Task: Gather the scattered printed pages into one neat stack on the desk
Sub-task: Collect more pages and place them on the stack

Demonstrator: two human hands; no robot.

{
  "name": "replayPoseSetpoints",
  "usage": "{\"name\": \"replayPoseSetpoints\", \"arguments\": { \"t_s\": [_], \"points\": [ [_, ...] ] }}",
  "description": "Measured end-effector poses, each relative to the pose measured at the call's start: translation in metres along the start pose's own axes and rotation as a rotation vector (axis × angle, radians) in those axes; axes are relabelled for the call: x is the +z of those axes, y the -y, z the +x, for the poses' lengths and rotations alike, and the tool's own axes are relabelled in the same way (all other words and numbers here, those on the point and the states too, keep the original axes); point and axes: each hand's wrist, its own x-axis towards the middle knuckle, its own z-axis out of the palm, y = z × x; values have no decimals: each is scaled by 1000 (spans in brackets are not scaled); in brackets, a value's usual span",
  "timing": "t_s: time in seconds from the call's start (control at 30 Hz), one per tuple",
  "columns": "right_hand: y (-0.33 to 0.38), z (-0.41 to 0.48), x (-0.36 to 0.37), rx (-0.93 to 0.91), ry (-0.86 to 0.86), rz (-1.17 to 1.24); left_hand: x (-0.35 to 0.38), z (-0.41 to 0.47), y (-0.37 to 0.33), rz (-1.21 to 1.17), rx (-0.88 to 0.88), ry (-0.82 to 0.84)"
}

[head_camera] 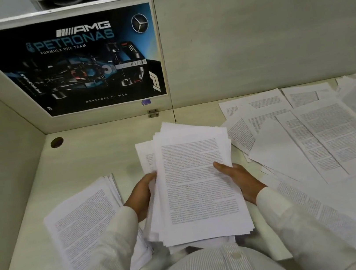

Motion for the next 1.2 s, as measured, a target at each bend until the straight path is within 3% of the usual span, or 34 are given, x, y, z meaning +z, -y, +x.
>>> {"name": "replayPoseSetpoints", "arguments": {
  "t_s": [0.13, 0.23, 0.33, 0.47, 0.63, 0.9, 1.0, 1.2],
  "points": [
    [5, -5, -1, -52, -8, 105, 5, -4, -9, 79, 4, 142],
    [15, -10, 11, -92, 20, 8, 8, 0, -14, 288, 35, 220],
    [33, -12, 19, -185, 31, -43, 8, 2, -25, 304, 105, 254],
    [51, -11, 22, -315, -53, -31, 5, 4, -39, 244, 218, 158],
    [49, -13, 42, -350, 11, -260, 28, 2, -44, 303, 310, 47],
    [56, -13, 45, -444, -53, -275, 44, 0, -52, 237, 418, -156],
    [59, -9, 45, -464, -122, -246, 53, -4, -59, 199, 534, -260],
    [53, -4, 32, -446, -293, -215, 67, -30, -90, 20, 715, -257]
  ]
}}
